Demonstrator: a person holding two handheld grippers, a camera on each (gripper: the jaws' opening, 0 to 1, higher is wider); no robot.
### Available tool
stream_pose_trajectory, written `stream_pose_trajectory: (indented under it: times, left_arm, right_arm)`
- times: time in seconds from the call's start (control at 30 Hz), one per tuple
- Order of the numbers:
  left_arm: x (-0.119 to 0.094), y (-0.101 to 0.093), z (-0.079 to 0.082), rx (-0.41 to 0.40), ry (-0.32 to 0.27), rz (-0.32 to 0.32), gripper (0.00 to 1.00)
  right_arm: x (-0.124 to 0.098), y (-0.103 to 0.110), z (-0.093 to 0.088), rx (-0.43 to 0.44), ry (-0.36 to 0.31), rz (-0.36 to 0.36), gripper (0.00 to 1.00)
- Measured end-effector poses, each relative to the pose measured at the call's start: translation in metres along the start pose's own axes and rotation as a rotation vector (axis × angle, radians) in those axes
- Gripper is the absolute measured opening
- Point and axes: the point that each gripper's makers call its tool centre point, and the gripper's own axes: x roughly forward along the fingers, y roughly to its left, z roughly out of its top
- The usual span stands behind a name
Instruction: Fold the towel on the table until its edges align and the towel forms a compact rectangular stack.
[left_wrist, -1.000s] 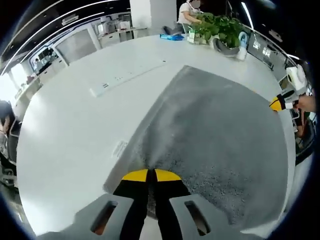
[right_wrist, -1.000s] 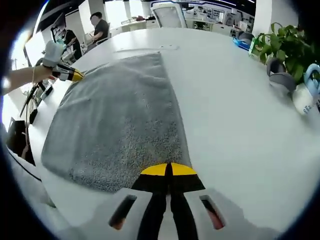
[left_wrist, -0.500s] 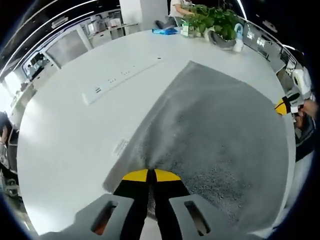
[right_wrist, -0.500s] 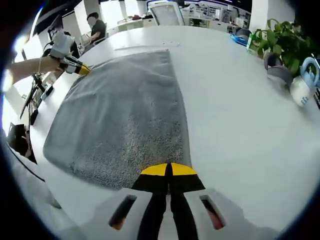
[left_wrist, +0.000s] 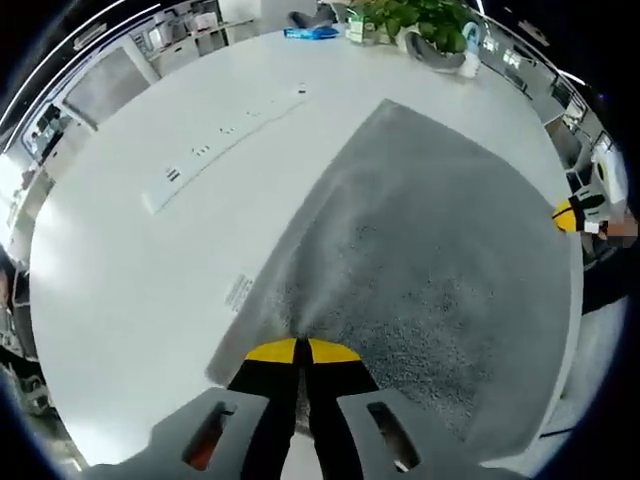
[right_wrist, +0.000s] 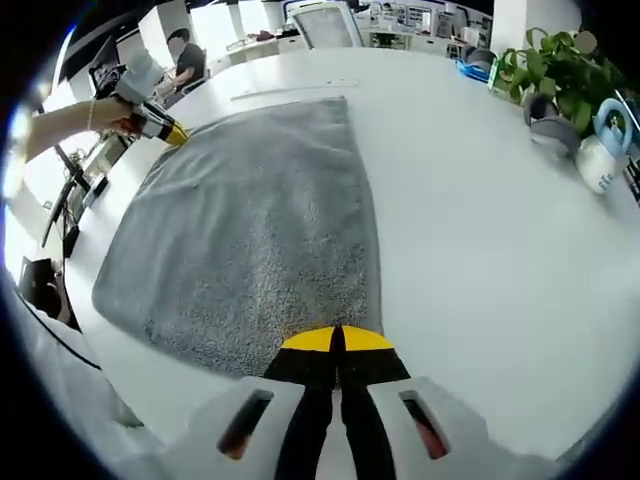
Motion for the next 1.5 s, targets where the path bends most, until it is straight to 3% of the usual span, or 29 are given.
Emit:
stream_pose_trajectory:
  times: [0.1, 0.27, 0.5, 0.6, 0.93, 1.03, 1.07, 1.13, 1.23, 1.3, 1.4, 1.5]
  left_arm:
    - [0.003, 0.001, 0.008, 0.005, -0.054, -0.001, 0.02]
    - [0.006, 0.002, 0.016, 0.026, -0.079, -0.004, 0.02]
    - [0.009, 0.003, 0.024, 0.040, -0.082, -0.013, 0.02]
    - [0.010, 0.004, 0.025, 0.052, -0.085, -0.014, 0.02]
    - [0.004, 0.005, 0.022, -0.064, -0.190, -0.030, 0.04]
    - [-0.004, 0.001, 0.023, -0.179, -0.215, -0.052, 0.02]
    - [-0.009, -0.002, 0.027, -0.197, -0.250, -0.074, 0.03]
    - [-0.022, 0.000, 0.033, -0.183, -0.325, -0.042, 0.09]
    - [-0.037, -0.011, 0.026, -0.168, -0.327, -0.060, 0.13]
    - [-0.048, -0.020, 0.025, -0.135, -0.365, -0.068, 0.16]
    - [-0.068, -0.035, 0.013, -0.096, -0.401, -0.060, 0.20]
    - [-0.084, -0.057, -0.008, -0.108, -0.414, -0.078, 0.23]
  right_arm:
    - [-0.002, 0.005, -0.004, 0.016, -0.006, 0.001, 0.00]
    - [-0.005, 0.014, -0.011, 0.020, -0.012, 0.004, 0.00]
    - [-0.008, 0.021, -0.016, 0.009, -0.015, 0.011, 0.00]
    - [-0.008, 0.023, -0.016, -0.034, -0.026, 0.002, 0.00]
    - [-0.008, 0.021, -0.013, -0.060, -0.011, 0.050, 0.00]
    - [-0.010, 0.022, -0.009, -0.073, -0.009, 0.081, 0.00]
    - [-0.011, 0.022, -0.006, -0.073, -0.020, 0.084, 0.00]
    - [-0.014, 0.024, 0.002, -0.072, -0.045, 0.099, 0.00]
    - [-0.016, 0.029, 0.009, -0.094, -0.059, 0.126, 0.00]
    - [-0.018, 0.033, 0.013, -0.123, -0.067, 0.150, 0.02]
    - [-0.022, 0.039, 0.016, -0.164, -0.069, 0.177, 0.06]
    - [-0.027, 0.043, 0.020, -0.196, -0.080, 0.196, 0.09]
